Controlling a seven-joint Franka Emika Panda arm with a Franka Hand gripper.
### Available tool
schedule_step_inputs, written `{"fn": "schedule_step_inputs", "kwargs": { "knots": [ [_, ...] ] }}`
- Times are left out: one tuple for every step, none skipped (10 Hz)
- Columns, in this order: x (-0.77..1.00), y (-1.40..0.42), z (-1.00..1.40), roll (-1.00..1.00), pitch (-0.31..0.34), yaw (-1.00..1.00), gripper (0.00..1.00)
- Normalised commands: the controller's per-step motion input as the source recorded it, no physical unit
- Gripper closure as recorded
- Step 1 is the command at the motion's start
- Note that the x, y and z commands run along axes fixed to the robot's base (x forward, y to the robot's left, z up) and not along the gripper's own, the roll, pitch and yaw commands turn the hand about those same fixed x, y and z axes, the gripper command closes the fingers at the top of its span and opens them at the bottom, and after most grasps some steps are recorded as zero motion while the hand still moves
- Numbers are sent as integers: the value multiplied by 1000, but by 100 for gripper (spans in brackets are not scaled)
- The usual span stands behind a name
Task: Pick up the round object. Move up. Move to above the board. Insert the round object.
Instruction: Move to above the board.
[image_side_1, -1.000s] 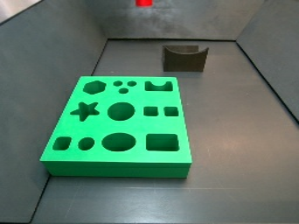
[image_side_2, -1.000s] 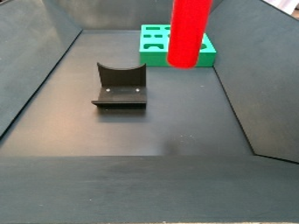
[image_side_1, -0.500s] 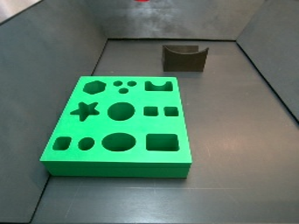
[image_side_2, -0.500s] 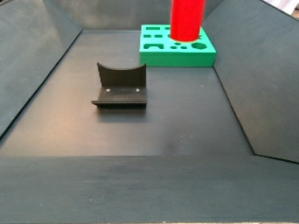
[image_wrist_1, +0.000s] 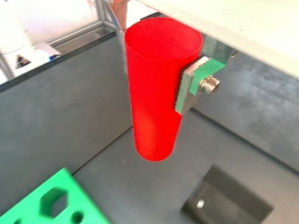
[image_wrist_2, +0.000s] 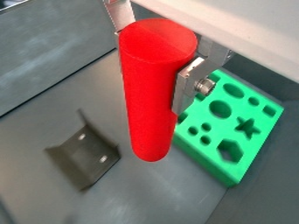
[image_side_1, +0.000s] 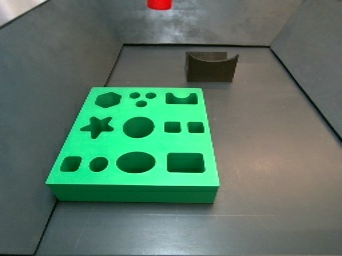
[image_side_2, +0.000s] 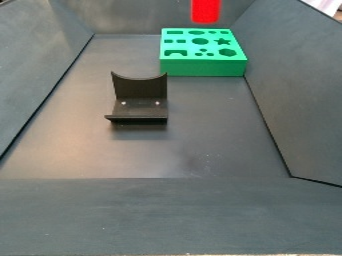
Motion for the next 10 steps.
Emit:
{"fn": "schedule_step_inputs", "kwargs": {
  "knots": [
    [21, -1000, 92, -13, 32, -1, 100],
    [22, -1000, 97, -2, 37, 4, 100],
    [26, -1000, 105, -8, 47, 6, 100],
    [30, -1000, 106, -15, 56, 3, 100],
    [43, -1000, 111, 2, 74, 9, 100],
    [61, -1000, 115, -5, 94, 9, 100],
    [97, -1000, 125, 4, 118, 6, 100],
    [103, -877, 115, 2, 126, 6, 100],
    [90, -407, 68, 18, 134, 3, 100],
    [86, -260, 45, 21, 125, 7, 100]
  ]
}}
